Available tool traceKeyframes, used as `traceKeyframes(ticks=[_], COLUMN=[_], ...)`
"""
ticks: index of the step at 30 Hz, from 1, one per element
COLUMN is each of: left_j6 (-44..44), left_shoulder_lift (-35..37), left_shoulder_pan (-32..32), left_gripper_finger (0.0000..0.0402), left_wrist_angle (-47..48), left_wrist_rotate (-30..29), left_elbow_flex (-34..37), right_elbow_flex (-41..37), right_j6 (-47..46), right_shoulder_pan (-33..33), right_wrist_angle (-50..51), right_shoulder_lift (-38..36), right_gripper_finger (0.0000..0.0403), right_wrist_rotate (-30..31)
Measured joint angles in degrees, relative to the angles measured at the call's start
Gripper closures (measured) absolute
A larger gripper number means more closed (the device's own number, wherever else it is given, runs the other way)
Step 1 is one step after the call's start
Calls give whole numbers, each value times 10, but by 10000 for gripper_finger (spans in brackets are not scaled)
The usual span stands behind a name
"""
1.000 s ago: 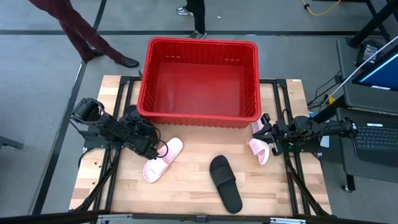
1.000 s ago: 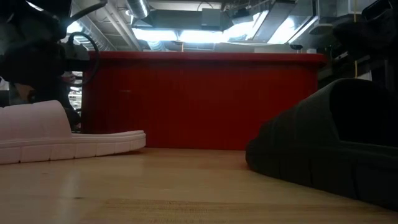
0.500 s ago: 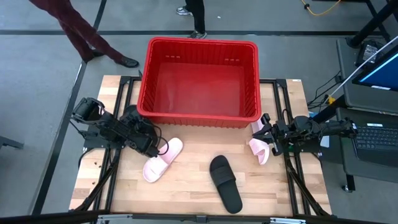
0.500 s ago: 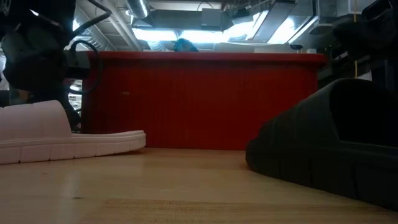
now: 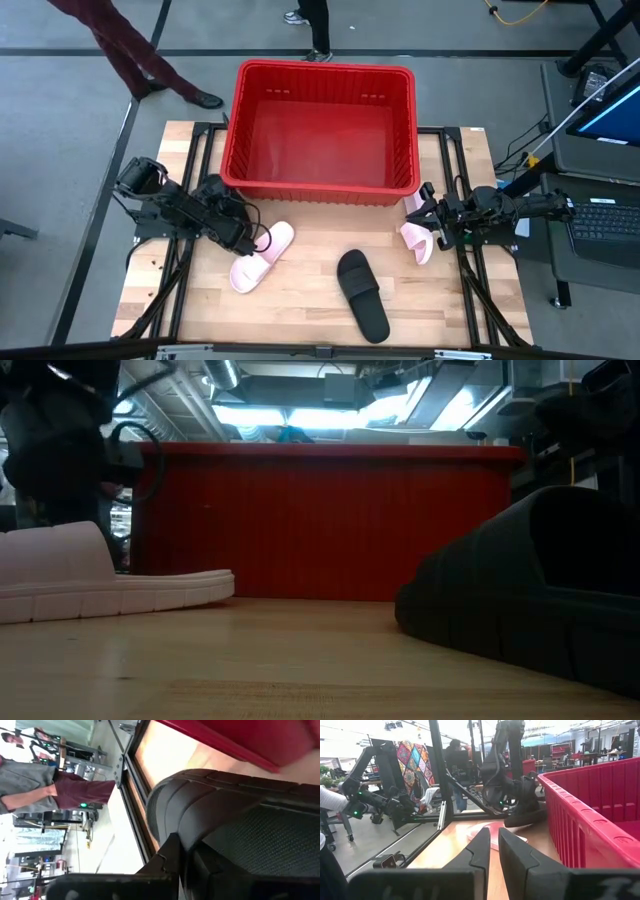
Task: Pick and place slides into bin
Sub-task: Put the top black slipper into the red bin
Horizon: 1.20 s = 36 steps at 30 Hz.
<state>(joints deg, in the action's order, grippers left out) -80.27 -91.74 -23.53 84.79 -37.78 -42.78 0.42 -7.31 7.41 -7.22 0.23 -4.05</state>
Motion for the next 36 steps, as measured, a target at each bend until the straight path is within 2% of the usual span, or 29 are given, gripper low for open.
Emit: traceKeyframes(ticks=[4,12,16,19,27,30,36], left_j6=[-12,-68,-71,-62,-33,16,151], left_shoulder_lift=[1,22,34,45,68,68,68], left_shoulder_pan=[-23,-85,-111,-140,-186,-193,-195], left_gripper_finger=[395,395,396,396,396,396,396], left_wrist_angle=[55,53,53,52,53,48,3], left_wrist_rotate=[31,82,118,119,65,21,-15], left_elbow_flex=[-35,-79,-107,-135,-205,-225,-254], right_elbow_flex=[0,0,0,0,0,0,0], right_j6=[1,2,1,1,4,5,1], right_shoulder_pan=[0,0,0,0,0,0,0], right_wrist_angle=[-1,-1,-3,-3,-3,-2,-2], right_shoulder_lift=[0,0,0,0,0,0,0], right_gripper_finger=[361,361,361,361,361,361,361], right_wrist_rotate=[0,2,7,7,7,11,21])
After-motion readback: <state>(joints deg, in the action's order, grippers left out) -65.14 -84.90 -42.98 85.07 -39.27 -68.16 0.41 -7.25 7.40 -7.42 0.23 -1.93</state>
